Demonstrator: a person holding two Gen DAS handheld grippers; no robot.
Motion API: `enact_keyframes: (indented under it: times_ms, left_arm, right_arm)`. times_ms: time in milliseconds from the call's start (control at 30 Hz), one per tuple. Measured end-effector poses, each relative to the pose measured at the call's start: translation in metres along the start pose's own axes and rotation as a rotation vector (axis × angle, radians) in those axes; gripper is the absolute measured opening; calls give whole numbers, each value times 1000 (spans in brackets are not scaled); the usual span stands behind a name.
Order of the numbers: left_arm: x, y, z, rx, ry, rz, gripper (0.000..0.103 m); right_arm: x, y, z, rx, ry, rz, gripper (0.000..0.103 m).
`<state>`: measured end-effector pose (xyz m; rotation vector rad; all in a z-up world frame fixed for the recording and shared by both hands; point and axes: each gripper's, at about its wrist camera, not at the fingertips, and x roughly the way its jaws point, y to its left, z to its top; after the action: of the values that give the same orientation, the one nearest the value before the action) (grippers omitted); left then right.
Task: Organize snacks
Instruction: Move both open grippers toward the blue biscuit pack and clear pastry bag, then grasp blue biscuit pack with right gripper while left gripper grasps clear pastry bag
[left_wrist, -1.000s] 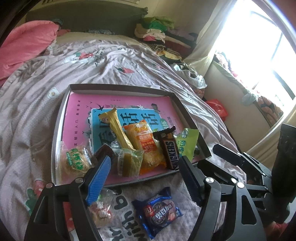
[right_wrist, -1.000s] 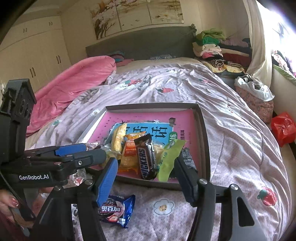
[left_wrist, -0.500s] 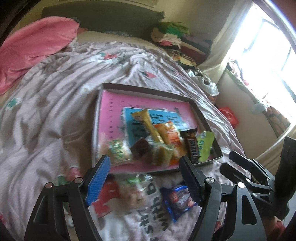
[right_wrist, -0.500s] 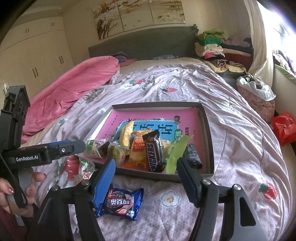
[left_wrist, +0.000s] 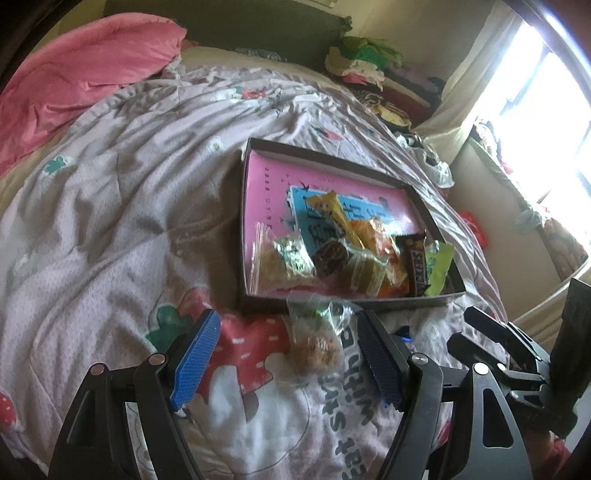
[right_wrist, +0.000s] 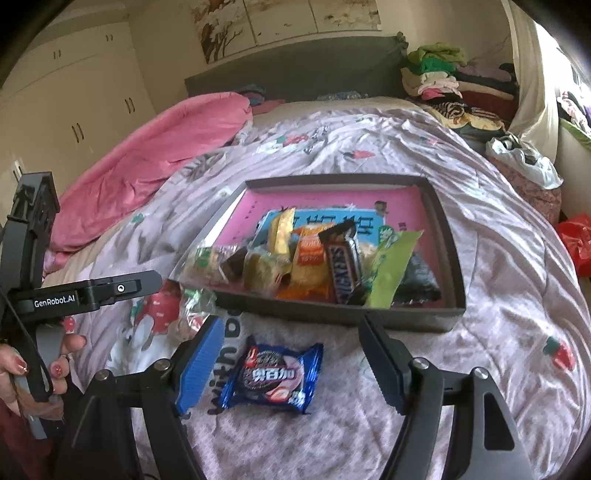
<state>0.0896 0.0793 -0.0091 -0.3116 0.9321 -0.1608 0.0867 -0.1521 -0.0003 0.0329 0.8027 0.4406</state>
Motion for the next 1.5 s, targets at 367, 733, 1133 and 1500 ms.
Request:
enact_keyframes:
  times_ms: [367,733,1133,1500]
  left_arm:
    - [20,-14,-16,41,53,11,78]
    - [45,-17,-27,63,88,42,78]
    - [56,-21,-27,75,81,32,52]
    - [33,-31,-24,99,38,-10,40]
  right_arm:
    - [25,8,-26,25,107,-5,75]
    - [55,20,-40,-7,161,-50,75]
    - [61,26,-45,-78,124,-93,55]
    - [19,-5,-23,18,-9,-98,54]
